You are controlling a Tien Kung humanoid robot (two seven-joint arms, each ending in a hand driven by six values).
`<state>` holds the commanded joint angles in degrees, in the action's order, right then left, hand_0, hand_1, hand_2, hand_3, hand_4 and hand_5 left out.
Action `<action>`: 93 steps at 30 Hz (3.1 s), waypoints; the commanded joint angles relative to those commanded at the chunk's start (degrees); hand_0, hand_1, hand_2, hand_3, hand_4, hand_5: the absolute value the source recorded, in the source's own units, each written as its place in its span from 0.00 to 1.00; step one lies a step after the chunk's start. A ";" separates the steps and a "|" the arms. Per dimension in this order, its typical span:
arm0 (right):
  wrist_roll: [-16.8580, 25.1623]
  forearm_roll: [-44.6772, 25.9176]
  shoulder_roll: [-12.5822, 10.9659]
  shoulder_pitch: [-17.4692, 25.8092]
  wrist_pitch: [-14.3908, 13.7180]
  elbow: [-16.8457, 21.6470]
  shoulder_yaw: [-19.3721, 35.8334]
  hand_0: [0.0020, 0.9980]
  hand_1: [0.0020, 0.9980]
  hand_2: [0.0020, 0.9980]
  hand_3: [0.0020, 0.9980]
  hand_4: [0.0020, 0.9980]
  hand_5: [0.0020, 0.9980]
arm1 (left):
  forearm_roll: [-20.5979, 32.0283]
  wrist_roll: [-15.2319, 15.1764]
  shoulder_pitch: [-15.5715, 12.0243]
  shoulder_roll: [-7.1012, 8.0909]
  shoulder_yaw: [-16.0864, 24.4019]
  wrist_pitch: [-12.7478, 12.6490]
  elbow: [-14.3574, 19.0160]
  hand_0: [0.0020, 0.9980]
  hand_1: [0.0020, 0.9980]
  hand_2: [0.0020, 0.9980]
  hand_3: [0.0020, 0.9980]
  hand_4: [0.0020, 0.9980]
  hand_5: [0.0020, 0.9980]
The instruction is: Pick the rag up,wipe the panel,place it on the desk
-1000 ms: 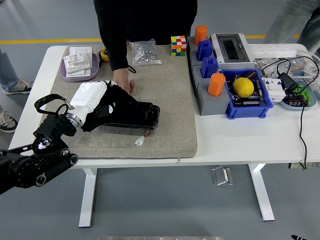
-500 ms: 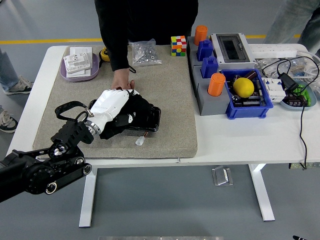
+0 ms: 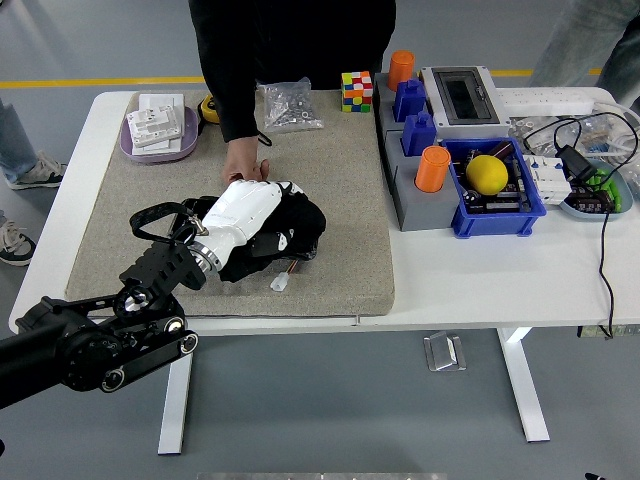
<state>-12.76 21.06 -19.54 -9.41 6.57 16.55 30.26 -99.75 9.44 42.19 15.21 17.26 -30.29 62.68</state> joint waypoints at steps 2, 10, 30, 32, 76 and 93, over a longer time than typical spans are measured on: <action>-0.02 0.00 0.01 -0.04 0.00 0.02 -0.03 0.79 0.70 0.73 0.66 1.00 0.56 | 0.03 0.07 0.10 -0.17 -0.29 -0.02 0.12 0.21 0.14 0.66 0.68 0.46 0.00; -0.01 -0.10 -0.01 -0.08 -0.04 0.06 0.13 0.79 0.70 0.73 0.66 1.00 0.56 | 0.41 0.14 0.53 -0.90 -1.75 -0.09 0.34 0.21 0.14 0.66 0.68 0.46 0.00; -0.16 -0.16 0.13 -0.07 -0.10 0.04 0.56 0.79 0.70 0.73 0.66 1.00 0.56 | 0.14 -0.30 -0.35 0.90 1.43 -0.24 -2.60 0.21 0.14 0.66 0.68 0.46 0.00; -0.17 -0.12 0.15 -0.08 -0.11 0.04 0.62 0.79 0.70 0.73 0.66 1.00 0.56 | 0.15 -0.39 -0.63 1.26 1.86 -0.25 -3.11 0.21 0.14 0.66 0.68 0.46 0.00; -0.39 0.17 0.77 0.32 -0.28 0.05 1.52 0.79 0.70 0.73 0.66 1.00 0.56 | -2.20 -1.10 -5.94 9.44 11.34 -0.56 -7.65 0.21 0.14 0.66 0.68 0.46 0.00; -0.37 0.06 0.40 0.07 -0.08 -0.04 1.25 0.79 0.70 0.73 0.67 1.00 0.57 | -1.42 -0.89 -4.61 7.22 9.52 -0.66 -6.86 0.21 0.14 0.66 0.68 0.46 0.00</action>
<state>-13.14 21.12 -19.14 -9.33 6.49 16.52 31.51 -101.17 8.54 37.59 22.43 26.78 -30.96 55.82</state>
